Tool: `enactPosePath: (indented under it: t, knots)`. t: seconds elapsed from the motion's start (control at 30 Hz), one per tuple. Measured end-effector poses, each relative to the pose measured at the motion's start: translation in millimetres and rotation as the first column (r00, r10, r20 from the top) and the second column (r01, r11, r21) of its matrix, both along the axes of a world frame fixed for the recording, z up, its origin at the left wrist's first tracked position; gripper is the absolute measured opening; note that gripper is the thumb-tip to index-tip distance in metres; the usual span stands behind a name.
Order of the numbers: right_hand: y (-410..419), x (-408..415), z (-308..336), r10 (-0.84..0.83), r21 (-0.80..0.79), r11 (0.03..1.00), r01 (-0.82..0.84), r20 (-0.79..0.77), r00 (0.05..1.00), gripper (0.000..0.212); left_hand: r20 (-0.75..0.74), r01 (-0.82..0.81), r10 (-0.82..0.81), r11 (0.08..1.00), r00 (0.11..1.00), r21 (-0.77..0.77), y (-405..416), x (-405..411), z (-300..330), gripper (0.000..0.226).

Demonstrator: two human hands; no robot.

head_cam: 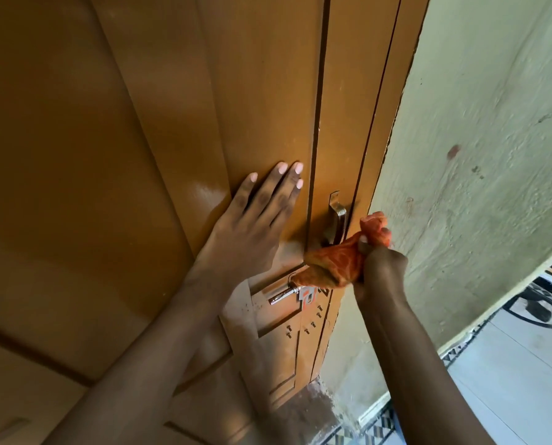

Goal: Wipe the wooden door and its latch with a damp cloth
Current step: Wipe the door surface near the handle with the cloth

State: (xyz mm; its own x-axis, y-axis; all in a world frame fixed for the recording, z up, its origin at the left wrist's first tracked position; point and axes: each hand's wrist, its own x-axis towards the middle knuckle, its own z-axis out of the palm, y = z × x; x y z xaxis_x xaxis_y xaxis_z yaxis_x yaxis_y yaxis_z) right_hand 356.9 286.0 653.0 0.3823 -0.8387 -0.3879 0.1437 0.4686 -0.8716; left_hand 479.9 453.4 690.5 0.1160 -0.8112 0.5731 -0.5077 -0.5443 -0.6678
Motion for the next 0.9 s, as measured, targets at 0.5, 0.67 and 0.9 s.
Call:
enactPosePath:
  t: [0.5, 0.67, 0.9]
  knots:
    - [24.0, 31.1, -28.3, 0.062, -0.496, 0.868, -0.009, 0.09, 0.994, 0.055, 0.009, -0.025, 0.024, 0.999, 1.0, 0.033, -1.0, -1.9, 3.9, 0.075]
    - [-9.2, 10.6, -59.4, 0.256, -0.788, 0.587, -0.186, -0.037, 0.966, 0.057, -0.024, -0.033, 0.034, 0.999, 0.999, 0.043, -1.0, -0.4, 2.7, 0.08]
    - [-46.2, 6.0, -73.4, 0.319, -0.941, 0.172, -0.29, -0.226, 0.92, 0.063, 0.009, -0.029, 0.029, 0.999, 1.0, 0.038, -0.8, -1.8, 3.0, 0.077]
